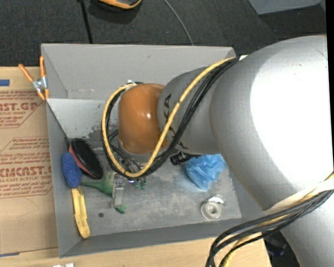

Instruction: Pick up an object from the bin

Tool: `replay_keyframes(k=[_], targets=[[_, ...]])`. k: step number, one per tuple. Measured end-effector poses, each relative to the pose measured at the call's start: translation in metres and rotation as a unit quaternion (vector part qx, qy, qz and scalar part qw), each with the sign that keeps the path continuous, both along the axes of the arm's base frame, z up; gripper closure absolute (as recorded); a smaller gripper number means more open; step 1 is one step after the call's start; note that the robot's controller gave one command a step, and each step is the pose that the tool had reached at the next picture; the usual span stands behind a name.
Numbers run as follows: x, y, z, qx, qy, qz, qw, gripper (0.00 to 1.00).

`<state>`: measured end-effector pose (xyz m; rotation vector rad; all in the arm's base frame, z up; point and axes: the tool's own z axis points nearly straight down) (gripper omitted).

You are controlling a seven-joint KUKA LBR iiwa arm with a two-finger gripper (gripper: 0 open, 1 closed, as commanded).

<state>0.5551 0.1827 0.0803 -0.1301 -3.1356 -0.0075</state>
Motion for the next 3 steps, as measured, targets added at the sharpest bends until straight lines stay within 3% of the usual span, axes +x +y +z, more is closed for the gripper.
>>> replay_keyframes(k=[1, 3], targets=[[-0.0162, 0.0038, -0.01, -0.001, -0.005, -0.071, 0.9975, 1.0], [-0.0156, 0.0046, -0.0106, -0.002, -0.0042, -0.073, 0.9973, 1.0]])
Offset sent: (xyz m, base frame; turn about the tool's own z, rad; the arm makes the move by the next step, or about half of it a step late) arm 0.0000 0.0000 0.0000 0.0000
